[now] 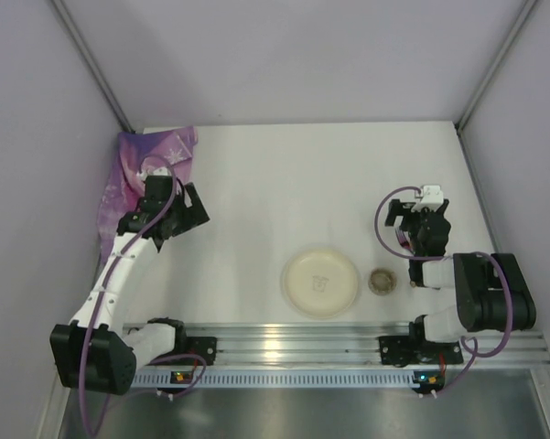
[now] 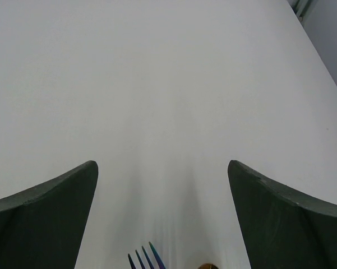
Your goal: Set the dinner table for one person
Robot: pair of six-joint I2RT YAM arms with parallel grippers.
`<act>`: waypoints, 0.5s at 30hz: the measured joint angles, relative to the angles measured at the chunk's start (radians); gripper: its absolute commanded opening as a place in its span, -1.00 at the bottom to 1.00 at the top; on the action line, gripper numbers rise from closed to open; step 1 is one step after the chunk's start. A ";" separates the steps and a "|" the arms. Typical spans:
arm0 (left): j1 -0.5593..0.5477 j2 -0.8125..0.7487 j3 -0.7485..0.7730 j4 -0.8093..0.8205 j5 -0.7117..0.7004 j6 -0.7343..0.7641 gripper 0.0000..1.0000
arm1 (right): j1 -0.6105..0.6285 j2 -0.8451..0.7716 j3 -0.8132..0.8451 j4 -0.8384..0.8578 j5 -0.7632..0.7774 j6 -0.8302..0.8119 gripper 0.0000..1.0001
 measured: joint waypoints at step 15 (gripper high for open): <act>0.008 0.265 0.147 0.002 -0.278 -0.078 0.97 | 0.255 -0.221 0.956 -0.943 -0.076 0.322 0.94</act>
